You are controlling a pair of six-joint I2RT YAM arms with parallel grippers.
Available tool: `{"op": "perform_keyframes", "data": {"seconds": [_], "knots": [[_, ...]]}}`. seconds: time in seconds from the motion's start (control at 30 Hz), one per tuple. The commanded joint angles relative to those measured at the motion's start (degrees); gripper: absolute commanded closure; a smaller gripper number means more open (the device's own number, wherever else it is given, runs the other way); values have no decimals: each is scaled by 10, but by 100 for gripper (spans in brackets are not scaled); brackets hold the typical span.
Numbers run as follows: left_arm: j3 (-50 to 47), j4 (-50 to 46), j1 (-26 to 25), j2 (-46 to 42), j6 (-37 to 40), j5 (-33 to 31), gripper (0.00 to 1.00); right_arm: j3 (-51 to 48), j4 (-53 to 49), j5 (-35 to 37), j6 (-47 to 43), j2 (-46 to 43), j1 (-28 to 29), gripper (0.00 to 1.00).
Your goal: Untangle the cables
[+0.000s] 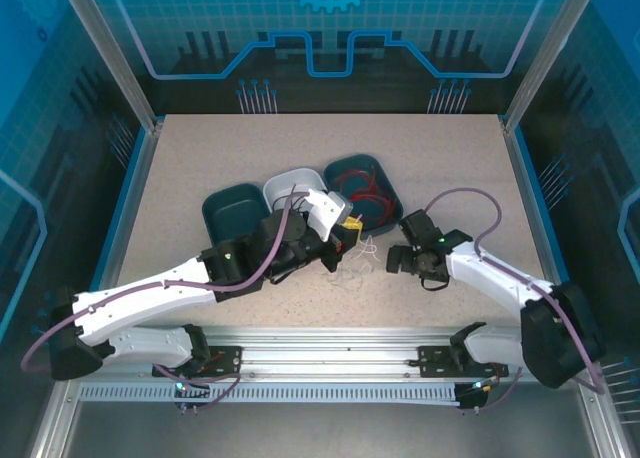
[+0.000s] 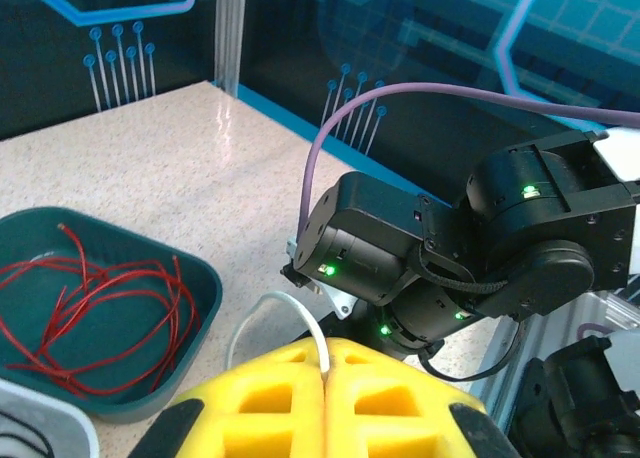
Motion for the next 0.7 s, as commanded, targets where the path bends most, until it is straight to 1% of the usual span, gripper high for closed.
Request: {"op": "perform_keyframes", "data": {"seconds": [0.0,0.1,0.17,0.27,0.37,0.47,0.53,0.67], "knots": [[35,14,-2,-18,35,43,100,-3,-32,12,-4,-52,-9,4],[49,15,-2,-13,52,54,100,1,-34,-3,-20,-104,-9,5],[59,16,-2,-8,71,66,100,2,-25,-29,-37,-138,-9,5],[75,15,-1,9,99,92,100,9,0,-88,-64,-183,-9,4],[91,27,-1,33,105,87,100,5,50,-164,-90,-215,-7,3],[107,44,-1,53,103,91,100,-12,104,-209,-93,-233,-5,2],[117,52,-1,61,100,96,100,-21,123,-219,-87,-232,-1,2],[126,62,-1,60,105,92,100,-24,115,-198,-80,-197,4,2]]}}
